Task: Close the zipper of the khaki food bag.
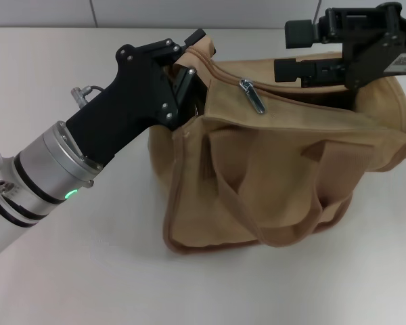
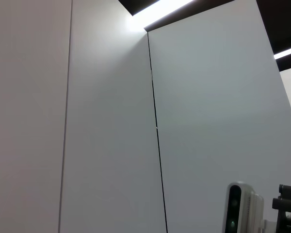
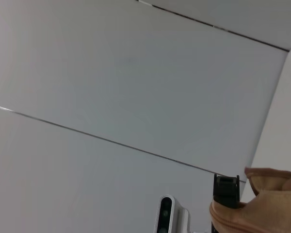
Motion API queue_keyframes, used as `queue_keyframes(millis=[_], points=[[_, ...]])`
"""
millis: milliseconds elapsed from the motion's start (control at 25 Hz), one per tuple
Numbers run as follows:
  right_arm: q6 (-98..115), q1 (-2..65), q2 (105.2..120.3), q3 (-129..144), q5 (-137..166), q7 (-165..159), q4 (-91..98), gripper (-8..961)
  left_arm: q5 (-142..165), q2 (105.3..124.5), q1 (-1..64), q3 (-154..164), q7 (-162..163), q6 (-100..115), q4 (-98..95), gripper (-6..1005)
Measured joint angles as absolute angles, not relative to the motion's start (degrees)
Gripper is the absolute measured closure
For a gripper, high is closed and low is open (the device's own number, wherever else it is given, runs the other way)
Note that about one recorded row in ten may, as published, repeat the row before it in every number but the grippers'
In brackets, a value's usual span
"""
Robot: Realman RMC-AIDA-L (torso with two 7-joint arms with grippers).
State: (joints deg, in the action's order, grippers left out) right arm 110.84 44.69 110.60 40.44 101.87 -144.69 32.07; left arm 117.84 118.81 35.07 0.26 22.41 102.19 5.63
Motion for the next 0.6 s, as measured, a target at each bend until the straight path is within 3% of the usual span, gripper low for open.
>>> queue_keyframes(millis=[600], points=[[108.7, 44.6, 110.99, 44.0, 103.9, -141.7, 32.3, 263, 117.9, 118.83, 35.3, 0.1, 22.4, 102.4, 5.6, 979]])
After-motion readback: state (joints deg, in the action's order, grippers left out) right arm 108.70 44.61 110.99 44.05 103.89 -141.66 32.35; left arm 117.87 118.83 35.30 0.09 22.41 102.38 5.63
